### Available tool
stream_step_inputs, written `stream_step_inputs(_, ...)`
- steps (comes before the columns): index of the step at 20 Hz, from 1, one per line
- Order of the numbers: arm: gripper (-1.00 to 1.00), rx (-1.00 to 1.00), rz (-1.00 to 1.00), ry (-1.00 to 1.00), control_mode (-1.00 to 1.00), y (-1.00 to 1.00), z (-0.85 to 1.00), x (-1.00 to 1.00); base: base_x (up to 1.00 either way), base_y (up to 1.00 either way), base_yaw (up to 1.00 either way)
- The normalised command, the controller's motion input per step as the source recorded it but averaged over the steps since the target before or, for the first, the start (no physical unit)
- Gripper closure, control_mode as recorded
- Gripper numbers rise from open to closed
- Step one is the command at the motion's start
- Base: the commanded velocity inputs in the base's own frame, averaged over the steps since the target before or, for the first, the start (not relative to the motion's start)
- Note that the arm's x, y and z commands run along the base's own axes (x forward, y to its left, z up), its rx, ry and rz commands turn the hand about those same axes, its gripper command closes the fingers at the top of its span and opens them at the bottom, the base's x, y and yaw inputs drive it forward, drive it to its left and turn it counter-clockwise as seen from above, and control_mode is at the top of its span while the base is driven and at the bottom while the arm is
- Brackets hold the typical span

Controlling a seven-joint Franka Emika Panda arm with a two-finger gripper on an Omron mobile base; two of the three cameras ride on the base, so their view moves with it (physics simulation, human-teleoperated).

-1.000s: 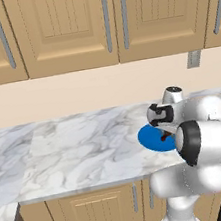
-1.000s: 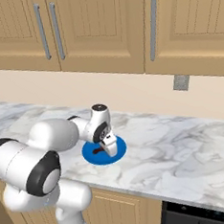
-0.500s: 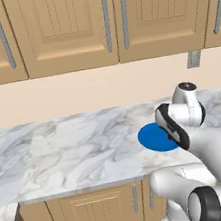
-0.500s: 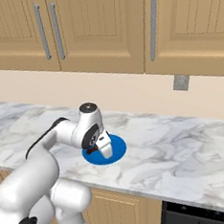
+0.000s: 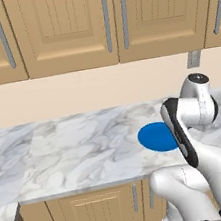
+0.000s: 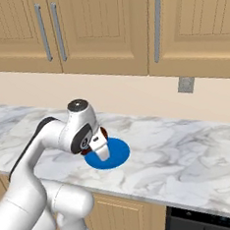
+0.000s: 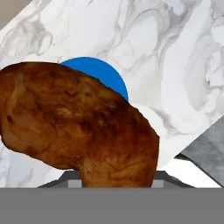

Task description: Pick up the knife from the drawer and place it on the cutting board. Then place the meat from the plate to the cutting board.

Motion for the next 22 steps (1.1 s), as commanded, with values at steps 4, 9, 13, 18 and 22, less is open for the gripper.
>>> stream_step_inputs(4,1.0,-0.01,0.0,-0.01,-1.0,0.09,0.05,-0.17,0.0,0.0,0.0)
stream_step_inputs(9,1.0,0.0,-0.01,-0.09,1.0,-0.01,0.0,-0.23,-0.4,-0.05,-0.03)
stream_step_inputs(13,1.0,0.0,0.0,0.0,1.0,0.0,0.0,0.0,-1.0,-0.26,-0.16)
stream_step_inputs(18,1.0,0.0,0.0,0.0,1.0,0.0,0.0,0.0,-0.42,-0.53,-0.13)
stream_step_inputs(22,1.0,0.0,0.0,0.0,1.0,0.0,0.0,0.0,-0.02,-0.79,-0.06)
